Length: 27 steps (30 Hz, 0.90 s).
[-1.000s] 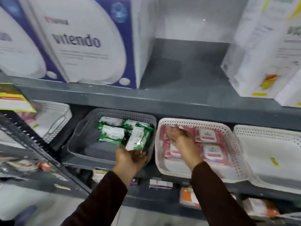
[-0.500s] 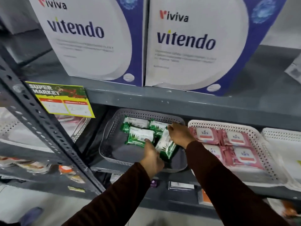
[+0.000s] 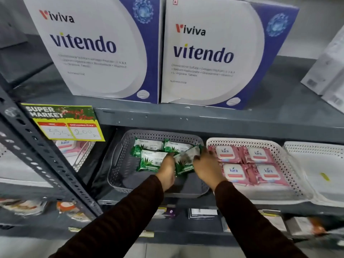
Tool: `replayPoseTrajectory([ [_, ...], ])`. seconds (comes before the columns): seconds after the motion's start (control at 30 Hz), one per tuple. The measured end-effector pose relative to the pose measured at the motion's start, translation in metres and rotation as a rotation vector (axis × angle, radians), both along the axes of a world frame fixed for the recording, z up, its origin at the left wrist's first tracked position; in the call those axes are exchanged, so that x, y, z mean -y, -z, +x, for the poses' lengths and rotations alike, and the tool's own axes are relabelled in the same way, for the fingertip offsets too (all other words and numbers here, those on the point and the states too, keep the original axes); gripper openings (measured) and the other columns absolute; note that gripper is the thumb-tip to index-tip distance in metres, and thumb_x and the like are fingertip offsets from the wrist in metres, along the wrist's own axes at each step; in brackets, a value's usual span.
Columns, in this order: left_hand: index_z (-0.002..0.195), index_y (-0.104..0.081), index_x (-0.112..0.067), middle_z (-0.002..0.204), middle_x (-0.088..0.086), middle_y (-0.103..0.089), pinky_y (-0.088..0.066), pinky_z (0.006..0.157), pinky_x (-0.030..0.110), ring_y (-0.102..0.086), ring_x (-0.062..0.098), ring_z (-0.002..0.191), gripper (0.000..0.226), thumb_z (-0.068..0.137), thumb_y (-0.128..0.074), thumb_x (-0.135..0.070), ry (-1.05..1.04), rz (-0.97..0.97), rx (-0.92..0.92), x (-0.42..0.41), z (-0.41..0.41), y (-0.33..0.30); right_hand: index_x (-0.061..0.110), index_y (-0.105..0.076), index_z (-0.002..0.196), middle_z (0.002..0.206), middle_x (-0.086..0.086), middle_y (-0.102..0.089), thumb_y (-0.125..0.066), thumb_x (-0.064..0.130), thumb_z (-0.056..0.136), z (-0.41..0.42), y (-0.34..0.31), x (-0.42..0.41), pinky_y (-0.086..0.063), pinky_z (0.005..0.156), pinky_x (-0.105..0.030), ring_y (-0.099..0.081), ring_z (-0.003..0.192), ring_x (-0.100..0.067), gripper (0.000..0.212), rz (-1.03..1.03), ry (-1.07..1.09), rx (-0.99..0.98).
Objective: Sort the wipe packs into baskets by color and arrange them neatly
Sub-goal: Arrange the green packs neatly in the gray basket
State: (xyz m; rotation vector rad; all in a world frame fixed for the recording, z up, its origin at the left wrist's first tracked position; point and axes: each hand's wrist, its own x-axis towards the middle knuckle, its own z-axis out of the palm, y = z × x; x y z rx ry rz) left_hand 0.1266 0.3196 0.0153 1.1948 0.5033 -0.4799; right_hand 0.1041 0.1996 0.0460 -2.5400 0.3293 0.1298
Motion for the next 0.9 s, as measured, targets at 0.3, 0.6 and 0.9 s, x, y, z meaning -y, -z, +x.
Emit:
replayPoseTrajectory([
  [0.3, 0.143, -0.038, -0.015, 0.133, 0.006, -0.049, -0.032, 0.099, 0.042, -0.044, 0.030, 0.127, 0.045, 0.100, -0.032, -0.027, -0.024, 0.135, -0.041, -0.027, -0.001, 0.005, -0.009, -0.064, 0.112, 0.062, -0.010, -0.045, -0.044, -0.001, 0.087, -0.008, 0.027, -0.010, -0.031, 0.053, -0.029, -0.042, 0.053, -0.023, 0.033, 0.314, -0.051, -0.180],
  [0.6, 0.139, -0.046, -0.018, 0.123, 0.010, -0.062, -0.042, 0.087, 0.035, -0.058, 0.023, 0.099, 0.040, 0.101, -0.039, -0.030, 0.060, 0.302, 0.066, -0.066, -0.014, -0.006, 0.009, -0.051, 0.141, 0.099, -0.006, -0.063, -0.043, -0.002, 0.092, -0.017, 0.039, -0.015, -0.038, 0.039, -0.014, -0.051, 0.048, -0.009, 0.050, 0.496, 0.046, 0.042],
  [0.9, 0.145, -0.041, -0.008, 0.145, 0.022, -0.047, -0.050, 0.094, 0.055, -0.051, 0.042, 0.125, 0.059, 0.102, -0.031, -0.047, -0.045, 0.498, 0.042, -0.131, -0.003, -0.016, 0.003, -0.059, 0.084, 0.071, -0.007, -0.039, -0.048, -0.004, 0.090, -0.004, 0.033, -0.084, -0.030, 0.071, -0.039, -0.038, 0.064, -0.021, 0.015, 0.784, 0.007, -0.310],
])
